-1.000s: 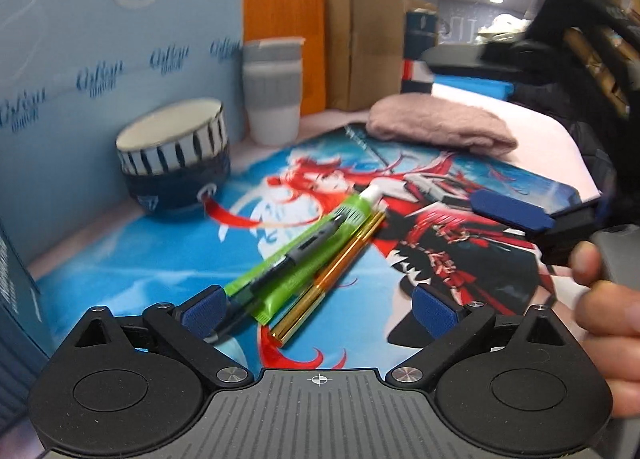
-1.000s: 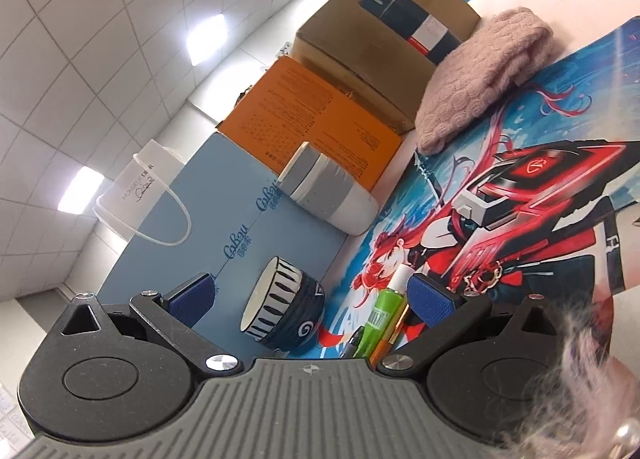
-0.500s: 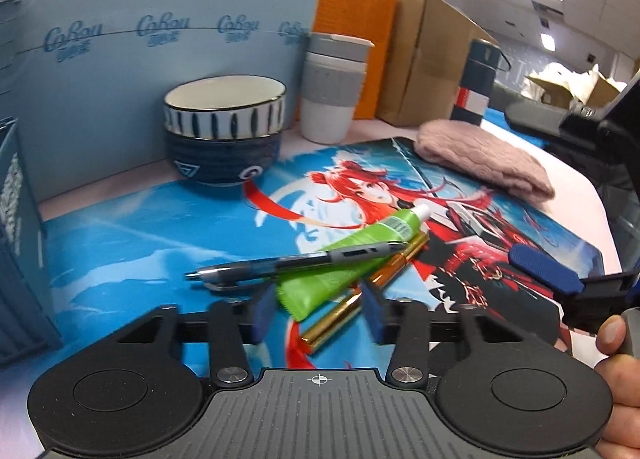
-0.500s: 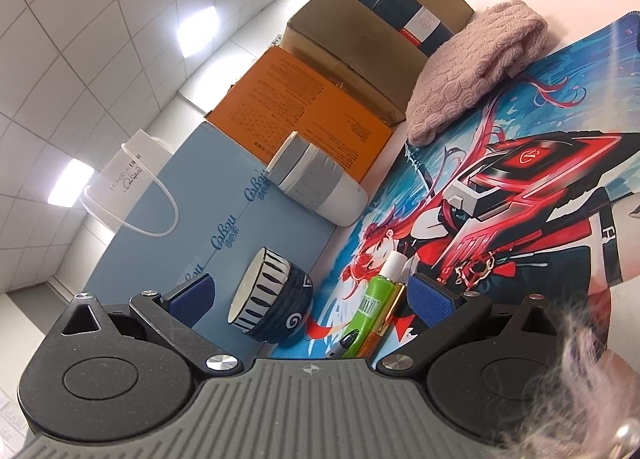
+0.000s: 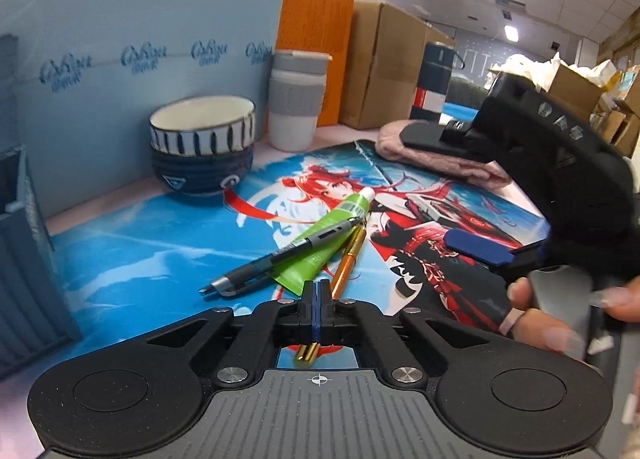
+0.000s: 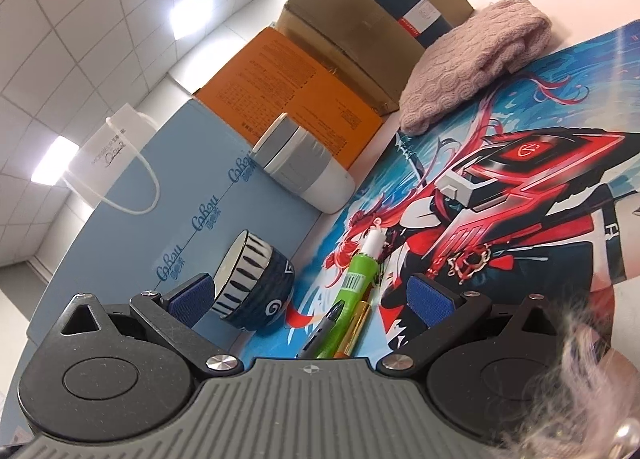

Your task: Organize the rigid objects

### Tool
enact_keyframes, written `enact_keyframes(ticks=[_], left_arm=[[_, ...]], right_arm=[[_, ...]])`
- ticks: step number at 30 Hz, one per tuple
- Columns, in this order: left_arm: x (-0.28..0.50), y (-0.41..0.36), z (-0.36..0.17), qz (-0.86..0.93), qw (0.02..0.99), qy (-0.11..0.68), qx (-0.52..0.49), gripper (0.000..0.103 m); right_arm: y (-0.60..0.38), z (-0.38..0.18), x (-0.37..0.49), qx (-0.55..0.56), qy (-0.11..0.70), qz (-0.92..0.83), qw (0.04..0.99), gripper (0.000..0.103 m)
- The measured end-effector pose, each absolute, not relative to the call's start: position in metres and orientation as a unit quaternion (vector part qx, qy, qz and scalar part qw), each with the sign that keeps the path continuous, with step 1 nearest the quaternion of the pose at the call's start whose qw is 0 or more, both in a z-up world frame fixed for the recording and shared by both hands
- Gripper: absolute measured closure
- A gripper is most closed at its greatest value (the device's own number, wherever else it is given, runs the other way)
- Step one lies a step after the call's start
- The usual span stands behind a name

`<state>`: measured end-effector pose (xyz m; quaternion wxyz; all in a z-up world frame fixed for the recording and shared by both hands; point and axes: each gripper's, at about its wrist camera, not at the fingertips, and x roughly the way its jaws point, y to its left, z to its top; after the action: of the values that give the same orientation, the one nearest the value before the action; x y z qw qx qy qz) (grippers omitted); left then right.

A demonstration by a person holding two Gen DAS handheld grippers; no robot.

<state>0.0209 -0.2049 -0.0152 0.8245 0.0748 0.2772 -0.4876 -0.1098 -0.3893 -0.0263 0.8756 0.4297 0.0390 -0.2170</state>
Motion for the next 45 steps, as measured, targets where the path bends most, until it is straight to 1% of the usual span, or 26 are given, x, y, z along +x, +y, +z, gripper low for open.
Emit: enact_keyframes(ticks=[5, 7, 9, 10, 11, 12, 14, 15, 16, 19, 21, 24, 25, 26, 27, 28, 29, 35, 38, 45], left_arm=[[0.026, -0.196, -0.015, -0.483, 0.828, 0.279, 0.058, 0.103], [0.025, -0.198, -0.016, -0.481, 0.831, 0.274, 0.054, 0.096], [0.022, -0.201, -0.016, -0.471, 0.838, 0.265, 0.066, 0.093], [0.02, -0.201, -0.017, -0.466, 0.843, 0.26, 0.071, 0.086], [0.019, -0.202, -0.017, -0.464, 0.845, 0.257, 0.073, 0.081], [0.019, -0.202, -0.017, -0.467, 0.843, 0.257, 0.071, 0.074], [0.019, -0.204, -0.018, -0.475, 0.838, 0.261, 0.065, 0.054], [0.019, -0.207, -0.019, -0.477, 0.836, 0.264, 0.067, 0.051], [0.018, -0.211, -0.022, -0.48, 0.832, 0.267, 0.073, 0.05], [0.019, -0.226, -0.033, -0.476, 0.822, 0.293, 0.106, 0.051], [0.018, -0.229, -0.032, -0.474, 0.824, 0.289, 0.114, 0.051], [0.022, -0.227, -0.033, -0.478, 0.821, 0.297, 0.1, 0.053], [0.024, -0.226, -0.033, -0.478, 0.82, 0.298, 0.095, 0.056], [0.024, -0.226, -0.033, -0.476, 0.822, 0.298, 0.094, 0.064], [0.024, -0.225, -0.033, -0.47, 0.825, 0.297, 0.097, 0.068], [0.024, -0.225, -0.033, -0.468, 0.827, 0.296, 0.099, 0.079], [0.025, -0.223, -0.033, -0.468, 0.826, 0.297, 0.096, 0.086], [0.022, -0.22, -0.031, -0.482, 0.82, 0.292, 0.098, 0.091], [0.019, -0.215, -0.025, -0.487, 0.823, 0.275, 0.101, 0.092], [0.031, -0.191, -0.005, -0.486, 0.834, 0.256, 0.052, 0.094]], right_arm=[[-0.388, -0.027, -0.107, 0.427, 0.047, -0.215, 0.877, 0.0], [-0.387, -0.027, -0.106, 0.424, 0.049, -0.216, 0.878, 0.0], [-0.387, -0.027, -0.105, 0.424, 0.049, -0.216, 0.878, 0.0], [-0.387, -0.027, -0.106, 0.425, 0.049, -0.215, 0.878, 0.0], [-0.388, -0.027, -0.106, 0.425, 0.048, -0.214, 0.878, 0.0], [-0.387, -0.027, -0.106, 0.426, 0.048, -0.213, 0.878, 0.0], [-0.388, -0.027, -0.107, 0.428, 0.048, -0.209, 0.878, 0.0], [-0.388, -0.027, -0.107, 0.428, 0.048, -0.208, 0.878, 0.0], [-0.388, -0.027, -0.107, 0.429, 0.048, -0.207, 0.878, 0.0], [-0.388, -0.028, -0.107, 0.431, 0.05, -0.207, 0.877, 0.0], [-0.388, -0.028, -0.107, 0.432, 0.05, -0.207, 0.876, 0.0], [-0.386, -0.028, -0.106, 0.43, 0.052, -0.206, 0.878, 0.0], [-0.386, -0.028, -0.106, 0.428, 0.053, -0.206, 0.878, 0.0], [-0.385, -0.028, -0.105, 0.427, 0.053, -0.205, 0.879, 0.0], [-0.385, -0.028, -0.105, 0.425, 0.054, -0.205, 0.88, 0.0], [-0.385, -0.028, -0.104, 0.423, 0.055, -0.206, 0.881, 0.0], [-0.384, -0.028, -0.104, 0.422, 0.056, -0.206, 0.881, 0.0], [-0.383, -0.028, -0.101, 0.414, 0.063, -0.206, 0.885, 0.0], [-0.382, -0.03, -0.097, 0.412, 0.074, -0.203, 0.885, 0.0], [-0.382, -0.034, -0.09, 0.419, 0.086, -0.19, 0.884, 0.0]])
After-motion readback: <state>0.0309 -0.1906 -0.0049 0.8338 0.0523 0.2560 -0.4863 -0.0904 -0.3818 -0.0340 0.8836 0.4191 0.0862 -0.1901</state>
